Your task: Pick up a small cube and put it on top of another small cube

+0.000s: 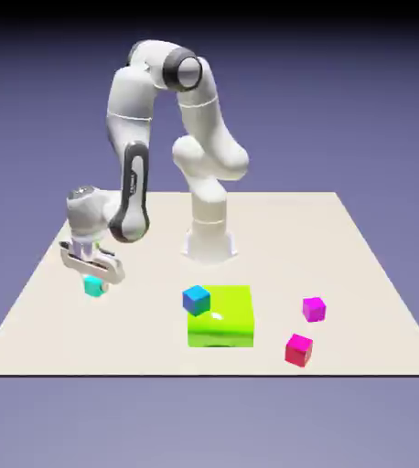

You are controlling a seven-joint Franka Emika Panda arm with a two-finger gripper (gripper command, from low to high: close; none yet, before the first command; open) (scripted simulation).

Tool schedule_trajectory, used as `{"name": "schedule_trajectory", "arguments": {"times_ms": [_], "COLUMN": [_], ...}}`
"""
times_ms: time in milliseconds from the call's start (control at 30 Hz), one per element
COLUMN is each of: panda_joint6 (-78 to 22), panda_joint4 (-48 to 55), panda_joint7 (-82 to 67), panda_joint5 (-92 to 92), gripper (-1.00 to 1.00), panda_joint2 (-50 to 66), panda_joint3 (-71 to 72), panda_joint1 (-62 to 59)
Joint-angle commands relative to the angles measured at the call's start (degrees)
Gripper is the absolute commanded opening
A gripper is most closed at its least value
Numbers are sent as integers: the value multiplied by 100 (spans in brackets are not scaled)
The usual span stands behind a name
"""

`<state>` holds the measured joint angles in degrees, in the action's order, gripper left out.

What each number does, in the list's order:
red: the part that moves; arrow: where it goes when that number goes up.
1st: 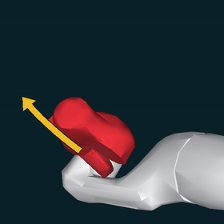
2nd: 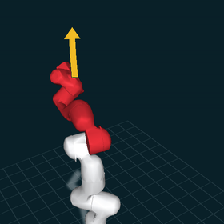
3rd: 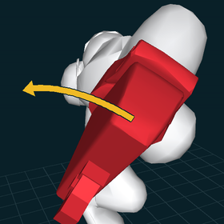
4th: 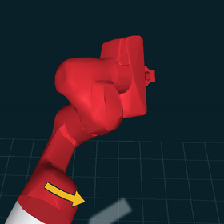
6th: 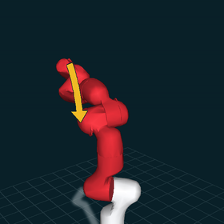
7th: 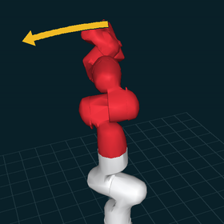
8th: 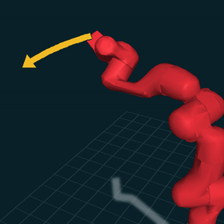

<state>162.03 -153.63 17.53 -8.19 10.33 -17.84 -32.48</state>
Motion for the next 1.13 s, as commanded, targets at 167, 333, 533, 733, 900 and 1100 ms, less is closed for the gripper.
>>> {"name": "schedule_trajectory", "arguments": {"times_ms": [167,333,533,733,900,1100], "panda_joint6": [-699,-1228,-1645,-2063,-1620,-1369], "panda_joint4": [320,1006,1743,2479,2581,2593], "panda_joint7": [703,1652,2689,3727,4020,4127], "panda_joint5": [85,325,897,1469,1996,2151], "gripper": [-100,-100,-100,-100,-100,100], "panda_joint2": [-356,-168,172,513,1068,1341], "panda_joint3": [97,1088,2334,3580,3667,3545], "panda_joint1": [832,1727,2585,3442,3605,3699]}}
